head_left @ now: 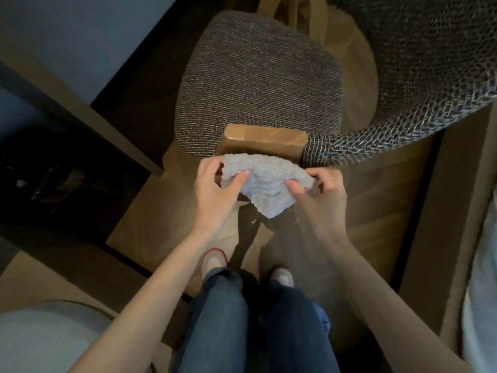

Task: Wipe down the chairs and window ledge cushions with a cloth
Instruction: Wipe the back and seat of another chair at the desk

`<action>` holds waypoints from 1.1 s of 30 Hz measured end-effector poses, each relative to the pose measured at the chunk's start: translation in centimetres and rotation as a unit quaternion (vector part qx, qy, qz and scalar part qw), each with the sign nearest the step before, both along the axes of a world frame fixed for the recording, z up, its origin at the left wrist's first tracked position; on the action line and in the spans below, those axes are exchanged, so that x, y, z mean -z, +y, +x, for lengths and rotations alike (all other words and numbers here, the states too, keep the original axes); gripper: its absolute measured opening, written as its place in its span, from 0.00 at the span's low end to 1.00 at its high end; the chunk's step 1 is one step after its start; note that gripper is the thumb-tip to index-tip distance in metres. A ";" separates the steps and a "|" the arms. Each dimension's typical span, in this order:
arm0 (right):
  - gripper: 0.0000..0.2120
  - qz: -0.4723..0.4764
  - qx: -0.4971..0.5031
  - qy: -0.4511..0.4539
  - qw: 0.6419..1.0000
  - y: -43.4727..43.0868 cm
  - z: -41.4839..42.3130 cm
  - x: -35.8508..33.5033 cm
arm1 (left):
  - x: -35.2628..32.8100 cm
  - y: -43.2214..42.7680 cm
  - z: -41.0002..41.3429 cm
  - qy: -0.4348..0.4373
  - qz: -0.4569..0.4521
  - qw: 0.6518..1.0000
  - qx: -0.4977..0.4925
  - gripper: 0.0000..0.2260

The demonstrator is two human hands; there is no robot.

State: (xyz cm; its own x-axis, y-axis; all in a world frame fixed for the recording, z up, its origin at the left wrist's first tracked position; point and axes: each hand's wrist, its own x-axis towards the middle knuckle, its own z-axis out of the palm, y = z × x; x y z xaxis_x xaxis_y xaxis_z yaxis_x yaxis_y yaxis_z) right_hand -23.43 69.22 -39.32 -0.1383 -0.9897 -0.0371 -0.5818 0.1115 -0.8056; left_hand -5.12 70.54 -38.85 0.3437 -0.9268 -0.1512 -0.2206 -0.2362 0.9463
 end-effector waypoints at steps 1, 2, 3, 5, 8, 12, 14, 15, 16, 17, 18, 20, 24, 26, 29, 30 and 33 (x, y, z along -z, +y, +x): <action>0.13 -0.025 0.014 -0.012 1.000 0.0 -0.1 0.9 | 1.0 0.0 -0.5 -0.023 -0.014 0.999 -0.021 0.14; 0.12 -0.040 0.021 -0.032 0.998 0.0 -0.2 1.5 | 1.8 -0.1 -0.8 -0.043 -0.030 0.998 -0.040 0.14; 0.11 -0.050 0.023 -0.054 0.997 0.0 -0.3 1.9 | 2.3 -0.1 -1.3 -0.056 -0.048 0.996 -0.052 0.13; 0.09 -0.079 0.025 -0.093 0.992 0.0 -0.5 2.3 | 3.0 -0.2 -2.1 -0.029 -0.086 0.994 -0.058 0.11; 0.08 -0.134 0.028 -0.119 0.983 0.8 -0.8 1.8 | 2.7 0.6 -3.4 0.037 -0.148 0.986 -0.062 0.10; 0.07 -0.159 0.032 -0.102 0.982 2.2 -1.7 0.4 | 1.6 2.0 -4.5 0.035 -0.184 0.980 -0.061 0.09; 0.07 -0.166 0.032 -0.098 0.981 2.6 -2.0 -0.4 | 0.7 2.4 -4.7 0.036 -0.182 0.981 -0.062 0.09; 0.07 -0.173 0.033 -0.098 0.979 2.6 -2.1 -0.9 | 0.1 2.4 -4.8 0.036 -0.178 0.981 -0.061 0.09; 0.07 -0.182 0.034 -0.100 0.978 2.6 -2.1 -1.4 | -0.4 2.3 -4.9 0.039 -0.174 0.982 -0.062 0.10; 0.08 -0.193 0.033 -0.104 0.975 2.4 -2.0 -1.9 | -0.8 2.1 -4.9 0.045 -0.171 0.982 -0.063 0.11; 0.08 -0.205 0.028 -0.108 0.972 2.2 -1.8 -2.4 | -1.2 1.7 -5.0 0.050 -0.168 0.982 -0.067 0.12; 0.10 -0.220 0.004 -0.116 0.969 1.7 -1.5 -3.0 | -1.5 0.9 -5.5 0.051 -0.159 0.982 -0.083 0.13; 0.09 -0.238 -0.032 -0.112 0.964 0.1 -1.2 -2.0 | -0.7 -0.8 -7.1 0.045 -0.148 0.979 -0.135 0.13; 0.07 -0.254 -0.026 -0.110 0.960 -0.6 -1.3 -1.0 | 0.2 -1.4 -7.5 0.038 -0.150 0.977 -0.150 0.13; 0.06 -0.271 -0.022 -0.114 0.956 -0.9 -1.5 1.1 | 2.4 -1.9 -7.9 0.032 -0.144 0.978 -0.150 0.13; 0.06 -0.265 -0.023 -0.112 0.957 -0.9 -1.5 2.1 | 3.3 -1.9 -8.0 0.031 -0.138 0.978 -0.151 0.12; 0.07 -0.234 -0.015 -0.127 0.964 -0.4 -1.5 5.2 | 6.1 -1.7 -8.3 0.051 -0.112 0.982 -0.141 0.08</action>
State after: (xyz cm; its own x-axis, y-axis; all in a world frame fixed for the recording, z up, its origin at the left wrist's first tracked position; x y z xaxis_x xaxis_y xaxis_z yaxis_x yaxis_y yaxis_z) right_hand -24.98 68.85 -44.52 -0.1550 -0.9095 0.3857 -0.3557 -0.3129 -0.8807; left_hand -13.38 68.89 -44.99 0.5857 -0.8105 -0.0018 -0.0776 -0.0583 0.9953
